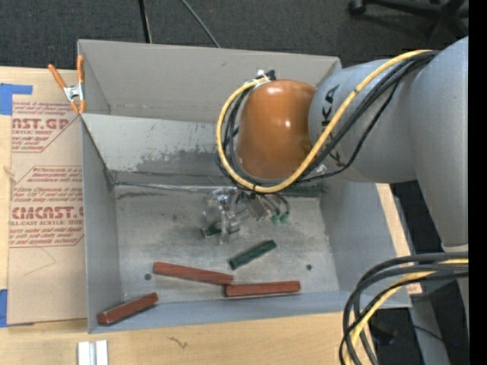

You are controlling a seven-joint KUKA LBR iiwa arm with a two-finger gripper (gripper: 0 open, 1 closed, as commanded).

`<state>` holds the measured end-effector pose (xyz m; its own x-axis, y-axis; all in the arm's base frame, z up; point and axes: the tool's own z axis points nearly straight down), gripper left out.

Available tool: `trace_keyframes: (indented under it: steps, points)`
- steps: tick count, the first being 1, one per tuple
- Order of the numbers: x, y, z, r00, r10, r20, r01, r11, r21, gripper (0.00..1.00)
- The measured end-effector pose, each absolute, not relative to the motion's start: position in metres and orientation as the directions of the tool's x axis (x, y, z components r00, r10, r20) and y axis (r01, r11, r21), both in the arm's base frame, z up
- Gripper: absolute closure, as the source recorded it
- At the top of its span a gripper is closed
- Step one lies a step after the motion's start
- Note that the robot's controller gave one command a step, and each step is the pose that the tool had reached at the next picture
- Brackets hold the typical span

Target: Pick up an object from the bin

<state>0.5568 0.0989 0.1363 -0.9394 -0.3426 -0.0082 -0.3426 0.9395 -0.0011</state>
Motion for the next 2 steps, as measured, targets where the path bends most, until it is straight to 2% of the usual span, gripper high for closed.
trace_keyframes:
  steps: [1, 2]
  points:
    - [0.557, 0.100, 0.143, -0.939, -0.343, -0.003, -0.343, 0.939, 0.000, 1.00]
    - [0.559, 0.101, 0.188, -0.939, -0.343, -0.007, -0.343, 0.939, -0.001, 1.00]
